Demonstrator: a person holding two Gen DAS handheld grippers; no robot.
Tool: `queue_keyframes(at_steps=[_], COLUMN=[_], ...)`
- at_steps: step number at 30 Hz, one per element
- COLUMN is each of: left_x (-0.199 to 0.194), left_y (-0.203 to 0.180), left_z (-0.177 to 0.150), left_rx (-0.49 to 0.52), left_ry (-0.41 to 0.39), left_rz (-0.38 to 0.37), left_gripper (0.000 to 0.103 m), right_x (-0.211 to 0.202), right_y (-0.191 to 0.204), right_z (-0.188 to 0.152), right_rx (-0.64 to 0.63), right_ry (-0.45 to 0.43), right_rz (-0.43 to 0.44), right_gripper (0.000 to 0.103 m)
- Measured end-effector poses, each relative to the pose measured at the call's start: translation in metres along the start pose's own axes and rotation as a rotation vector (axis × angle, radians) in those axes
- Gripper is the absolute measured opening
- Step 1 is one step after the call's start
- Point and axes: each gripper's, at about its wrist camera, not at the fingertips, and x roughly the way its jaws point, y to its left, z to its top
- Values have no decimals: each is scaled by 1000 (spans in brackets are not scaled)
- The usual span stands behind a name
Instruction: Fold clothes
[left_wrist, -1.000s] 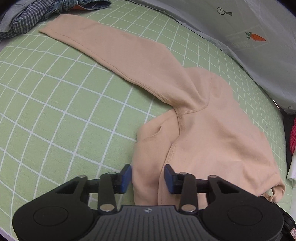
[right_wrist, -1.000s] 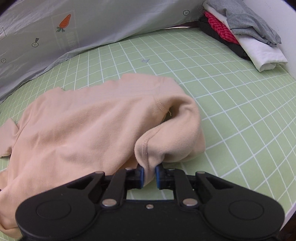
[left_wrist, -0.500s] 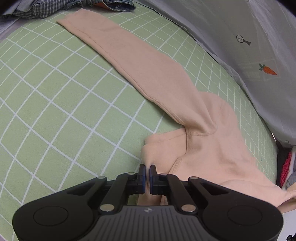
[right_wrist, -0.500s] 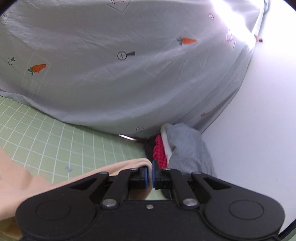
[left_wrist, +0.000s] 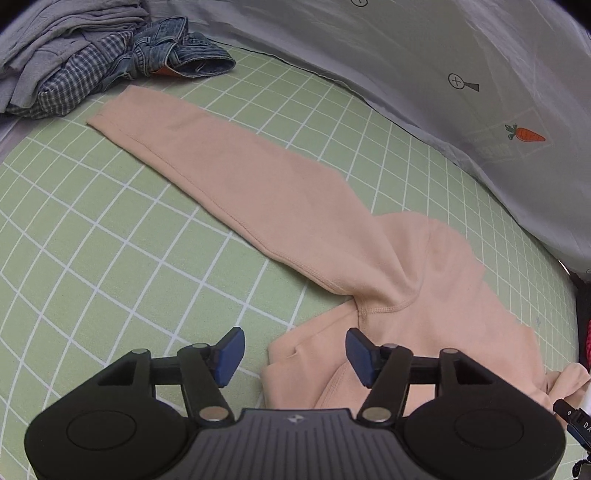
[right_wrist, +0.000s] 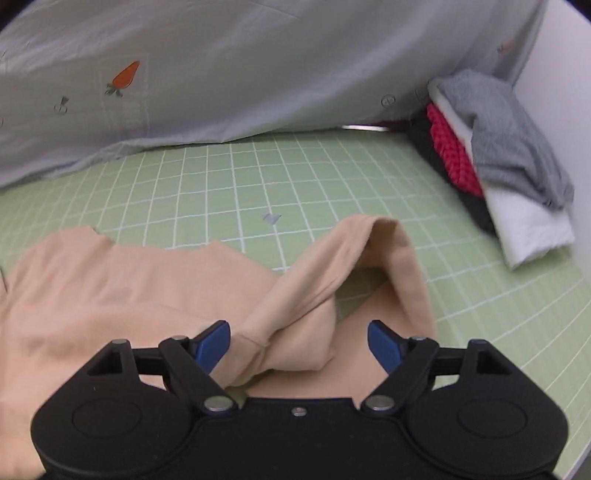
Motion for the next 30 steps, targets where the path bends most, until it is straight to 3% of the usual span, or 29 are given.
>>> queue_keyframes(at_steps=[4,13,14,16,17,20,21,24,28,30], left_x=[18,50,53,54,55,56,54,30,-6,-2], left_y=[-12,-56,-59,-61,-62,-65,-65,-68,-77,-65], left_z=[7,0,-2,-3,-3,-4,-2,21,74,94], left_rx=[20,184,200,224,235,269,272,260,269,204], left_ry=[35,127,133,130,128,121,114,42,-148,-186], left_rz=[-29,-130,-129,-128,-129,-130,-137,-191,-225,-177], left_gripper=[62,59,53,31,8,5,5,4,5,7], right_x=[19,38,38,39,39,39,38,23,7,9], right_y=[-4,1,1,2,2,5,7,19,52,71], right_z=[-15,-17,-17,-18,-17,-13,-11,15,74,103], right_rx=[199,212,203,183,173,119,99,57,6,14], right_ry=[47,81,80,82,85,93,88,-2,-168,-238], right_rz=[48,15,14,16,20,36,40,79,155,238], right_gripper=[82,82,82,80,72,32,22,18,18,27])
